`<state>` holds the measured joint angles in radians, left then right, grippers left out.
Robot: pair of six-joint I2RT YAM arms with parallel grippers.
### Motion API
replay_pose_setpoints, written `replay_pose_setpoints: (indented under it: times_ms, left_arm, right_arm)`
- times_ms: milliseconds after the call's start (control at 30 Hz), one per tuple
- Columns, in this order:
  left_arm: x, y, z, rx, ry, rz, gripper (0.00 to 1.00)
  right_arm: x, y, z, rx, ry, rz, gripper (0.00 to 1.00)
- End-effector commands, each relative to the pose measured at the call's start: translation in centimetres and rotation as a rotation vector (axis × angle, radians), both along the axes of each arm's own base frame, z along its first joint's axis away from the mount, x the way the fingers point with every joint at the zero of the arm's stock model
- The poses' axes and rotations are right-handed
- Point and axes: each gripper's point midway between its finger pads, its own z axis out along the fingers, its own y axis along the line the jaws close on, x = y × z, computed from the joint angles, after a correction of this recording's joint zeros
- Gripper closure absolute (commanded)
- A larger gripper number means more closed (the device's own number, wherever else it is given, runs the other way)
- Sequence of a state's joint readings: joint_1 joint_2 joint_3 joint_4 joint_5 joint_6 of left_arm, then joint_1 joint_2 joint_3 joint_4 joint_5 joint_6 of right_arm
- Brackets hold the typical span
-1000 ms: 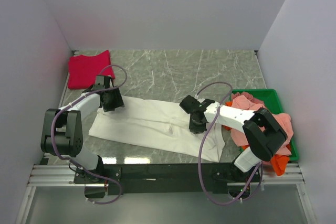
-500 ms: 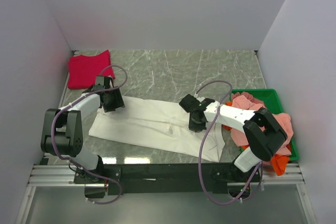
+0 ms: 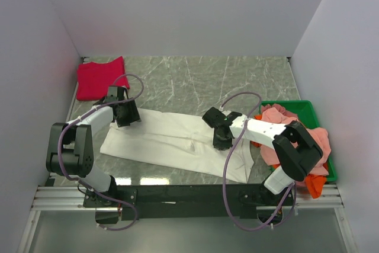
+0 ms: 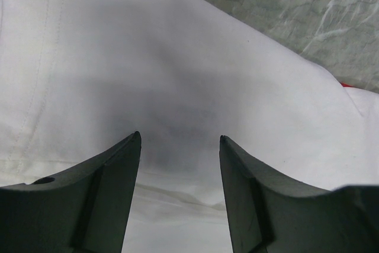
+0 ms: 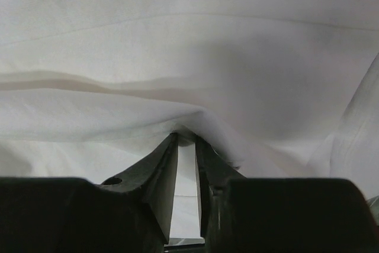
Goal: Fold and stack the t-shirts
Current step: Fold the tshirt
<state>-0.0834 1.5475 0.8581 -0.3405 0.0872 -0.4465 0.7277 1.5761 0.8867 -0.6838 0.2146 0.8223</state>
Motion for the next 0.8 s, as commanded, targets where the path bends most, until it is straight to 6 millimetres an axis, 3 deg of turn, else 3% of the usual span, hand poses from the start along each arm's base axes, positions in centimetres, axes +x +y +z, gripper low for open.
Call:
replay_pose_setpoints:
  times_ms: [0, 200, 433, 767]
  left_arm:
    - [0.6, -0.2, 0.7, -0.013, -0.034, -0.012, 0.39]
    - [0.6, -0.2, 0.7, -0.012, -0.034, -0.013, 0.39]
    - [0.6, -0.2, 0.5, -0.014, -0.029, -0.013, 0.39]
    - [0.6, -0.4, 0.4, -0.021, -0.029, -0.016, 0.39]
  right_arm:
    - [0.0, -0.9, -0.8, -0.012, 0.004, -0.038, 0.74]
    - [-0.2, -1.0, -1.0, -0.002, 0.007, -0.041, 0.88]
    - [0.3, -1.0, 0.9, -0.001, -0.029, -0.038, 0.98]
    - [0.8, -0.5, 3.9, 0.022, -0.059, -0.013, 0.99]
